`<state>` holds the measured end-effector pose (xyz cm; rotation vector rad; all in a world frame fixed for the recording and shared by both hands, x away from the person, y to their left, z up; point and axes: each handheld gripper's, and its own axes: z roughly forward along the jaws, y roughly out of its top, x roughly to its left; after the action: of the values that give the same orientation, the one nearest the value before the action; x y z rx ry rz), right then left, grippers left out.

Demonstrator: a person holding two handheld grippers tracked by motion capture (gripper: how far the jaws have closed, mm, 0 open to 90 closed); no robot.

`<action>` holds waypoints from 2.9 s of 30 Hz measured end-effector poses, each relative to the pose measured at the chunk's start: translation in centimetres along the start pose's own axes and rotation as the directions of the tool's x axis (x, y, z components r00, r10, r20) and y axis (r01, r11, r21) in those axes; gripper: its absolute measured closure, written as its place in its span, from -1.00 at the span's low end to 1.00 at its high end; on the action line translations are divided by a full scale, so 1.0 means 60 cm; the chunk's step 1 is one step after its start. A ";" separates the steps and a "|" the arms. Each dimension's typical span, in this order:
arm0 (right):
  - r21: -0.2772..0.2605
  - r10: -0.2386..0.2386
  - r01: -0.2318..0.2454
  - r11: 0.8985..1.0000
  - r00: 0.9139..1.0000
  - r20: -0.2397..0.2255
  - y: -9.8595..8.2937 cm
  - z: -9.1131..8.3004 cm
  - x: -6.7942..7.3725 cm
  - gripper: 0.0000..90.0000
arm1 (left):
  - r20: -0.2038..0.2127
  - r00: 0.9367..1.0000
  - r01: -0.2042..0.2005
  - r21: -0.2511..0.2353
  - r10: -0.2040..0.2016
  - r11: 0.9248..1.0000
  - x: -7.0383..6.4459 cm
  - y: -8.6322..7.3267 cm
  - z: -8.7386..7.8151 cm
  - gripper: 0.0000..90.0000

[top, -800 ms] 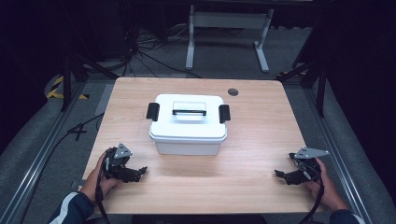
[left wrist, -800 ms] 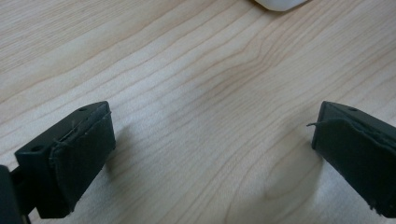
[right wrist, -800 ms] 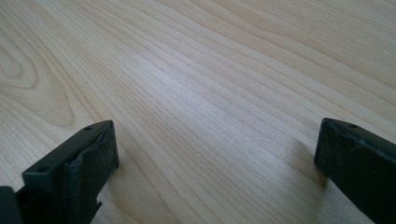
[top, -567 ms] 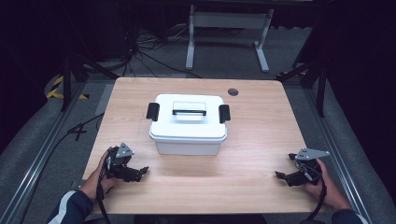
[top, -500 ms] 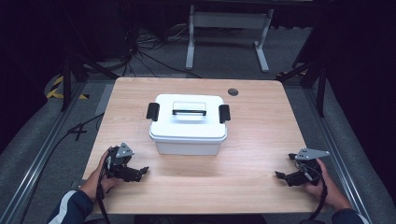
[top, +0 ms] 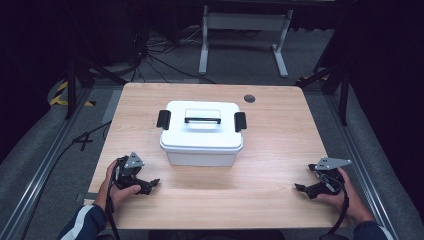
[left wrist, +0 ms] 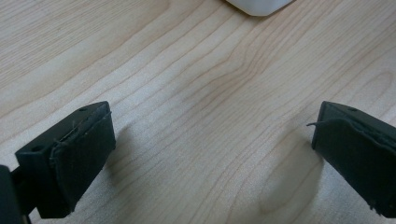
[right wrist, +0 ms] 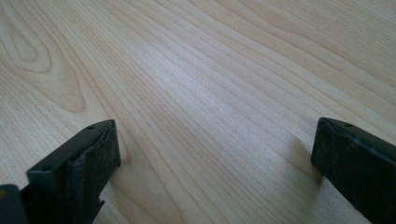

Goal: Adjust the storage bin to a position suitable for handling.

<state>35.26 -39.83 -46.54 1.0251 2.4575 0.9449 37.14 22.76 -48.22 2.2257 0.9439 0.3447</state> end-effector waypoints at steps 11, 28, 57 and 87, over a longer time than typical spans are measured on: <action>-0.024 0.004 -0.004 1.000 1.000 0.004 0.009 -0.020 -0.006 -0.49 | -0.001 1.000 -0.011 -0.001 0.011 1.000 0.001 0.000 0.000 -1.00; -0.061 -0.184 0.184 0.981 0.983 0.018 0.164 -0.059 0.022 -0.26 | 0.003 1.000 -0.003 -0.006 0.003 1.000 0.000 0.000 0.001 -1.00; -0.016 -0.478 0.478 0.878 0.878 -0.020 0.428 -0.038 0.110 -0.08 | 0.004 1.000 -0.010 -0.008 0.010 1.000 0.002 0.001 0.002 -1.00; 0.077 -0.625 0.636 0.768 0.771 -0.123 0.561 0.075 0.195 0.21 | 0.009 1.000 -0.011 -0.006 0.011 1.000 0.002 0.001 0.002 -1.00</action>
<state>46.65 -11.69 -27.35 0.1182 2.6649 0.6277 37.29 22.75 -48.27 2.2256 0.9249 0.3417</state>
